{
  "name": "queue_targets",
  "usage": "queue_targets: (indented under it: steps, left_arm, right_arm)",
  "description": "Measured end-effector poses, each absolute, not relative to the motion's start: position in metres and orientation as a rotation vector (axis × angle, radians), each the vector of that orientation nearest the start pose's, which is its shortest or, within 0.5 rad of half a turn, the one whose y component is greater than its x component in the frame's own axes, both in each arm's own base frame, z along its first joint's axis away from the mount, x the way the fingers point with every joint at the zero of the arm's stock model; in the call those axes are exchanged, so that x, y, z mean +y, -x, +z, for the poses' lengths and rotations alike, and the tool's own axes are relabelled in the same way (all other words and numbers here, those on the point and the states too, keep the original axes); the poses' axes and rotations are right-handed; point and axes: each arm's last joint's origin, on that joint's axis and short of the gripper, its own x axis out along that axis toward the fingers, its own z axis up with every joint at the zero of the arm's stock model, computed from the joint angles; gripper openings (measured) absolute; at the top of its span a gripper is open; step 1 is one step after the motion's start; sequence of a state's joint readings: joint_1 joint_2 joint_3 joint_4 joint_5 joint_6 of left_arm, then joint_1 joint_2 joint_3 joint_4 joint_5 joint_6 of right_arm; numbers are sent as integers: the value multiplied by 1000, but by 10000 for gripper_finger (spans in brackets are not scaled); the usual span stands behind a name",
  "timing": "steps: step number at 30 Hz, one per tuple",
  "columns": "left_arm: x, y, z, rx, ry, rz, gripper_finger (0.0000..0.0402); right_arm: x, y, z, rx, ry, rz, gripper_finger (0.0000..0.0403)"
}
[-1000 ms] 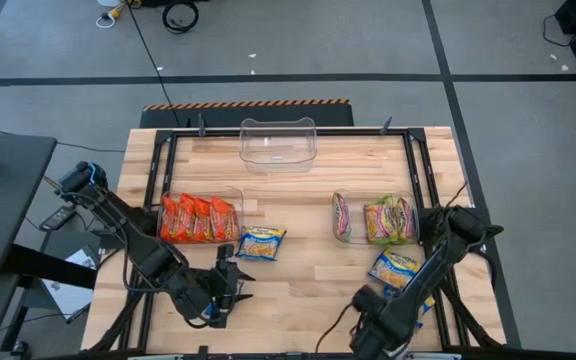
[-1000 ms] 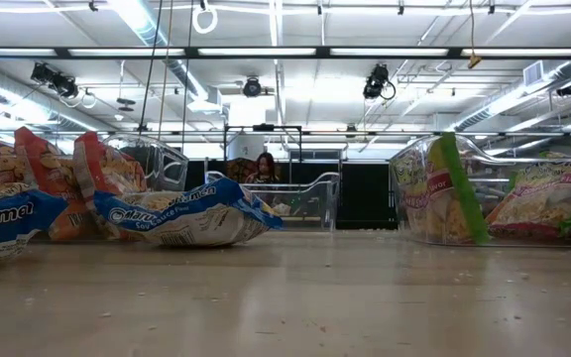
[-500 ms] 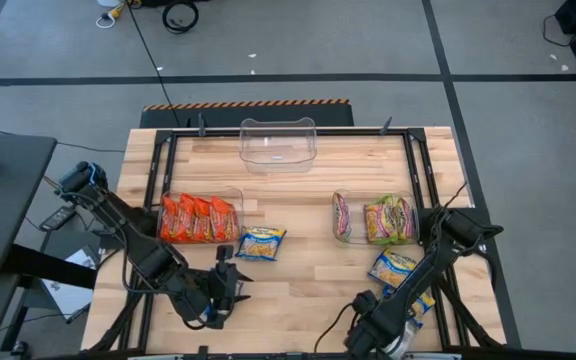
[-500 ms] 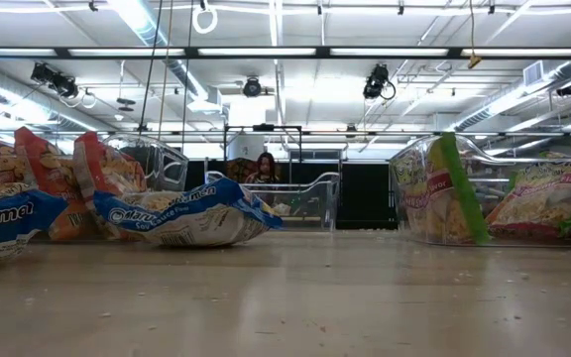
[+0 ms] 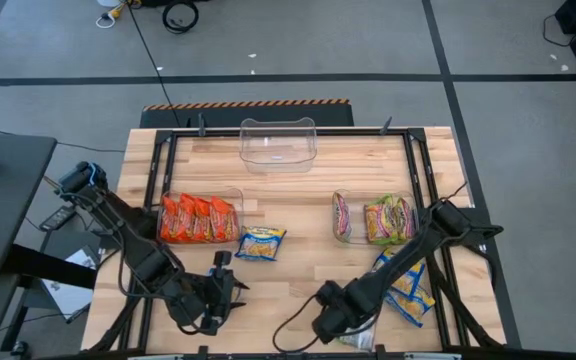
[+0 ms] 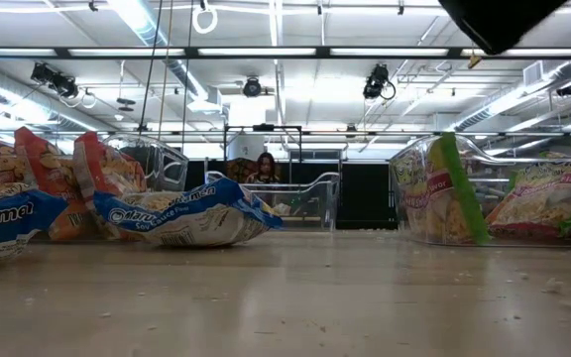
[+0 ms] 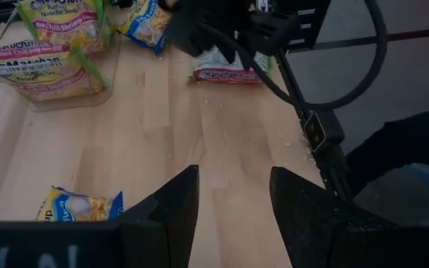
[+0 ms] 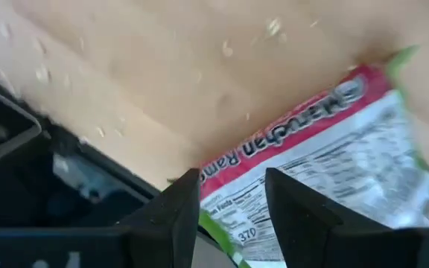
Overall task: Sort Maruchan noodles
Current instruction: Put the green noodle from the bottom into the middle right transparent bin
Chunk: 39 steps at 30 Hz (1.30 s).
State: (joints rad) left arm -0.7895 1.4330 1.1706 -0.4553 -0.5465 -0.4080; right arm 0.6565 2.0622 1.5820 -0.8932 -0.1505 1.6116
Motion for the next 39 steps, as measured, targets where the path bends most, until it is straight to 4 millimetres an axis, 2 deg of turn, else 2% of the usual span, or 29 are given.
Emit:
queue_targets:
  steps: [4, 6, 9, 12, 16, 20, 25, 28, 31, 33, 35, 39]
  left_arm:
    - [-205, -227, 299, 591, -59, -100, 169]
    - [-204, -228, 299, 589, -60, -94, 169]
    - [-204, -228, 298, 590, -79, -98, 169]
    - [-204, -228, 298, 591, -81, -99, 169]
    - [-204, -228, 298, 591, -104, -104, 169]
    - [-203, -229, 298, 591, -99, -100, 169]
    - [-203, -229, 298, 593, -69, -91, 169]
    - [-203, -228, 298, 600, -51, -98, 169]
    - [-204, -228, 298, 605, -49, -108, 169]
    - [-204, -228, 298, 605, -49, -108, 169]
    - [-204, -228, 298, 605, -51, -109, 169]
    - [-204, -228, 298, 604, -57, -110, 169]
  right_arm:
    - [254, -320, 190, 1431, -956, -641, 156]
    - [258, -314, 184, 1463, -961, -712, 155]
    - [267, -302, 165, 1608, -918, -803, 155]
    - [269, -293, 160, 1669, -841, -844, 155]
    - [259, -297, 158, 1635, -648, -741, 155]
    - [240, -319, 157, 1496, -458, -592, 155]
    - [235, -353, 167, 1370, -432, -351, 155]
    - [241, -361, 190, 1332, -433, -284, 155]
    - [249, -356, 211, 1352, -429, -289, 155]
    - [255, -348, 214, 1393, -435, -296, 155]
    - [262, -339, 209, 1428, -429, -296, 155]
    - [265, -330, 184, 1471, -376, -308, 155]
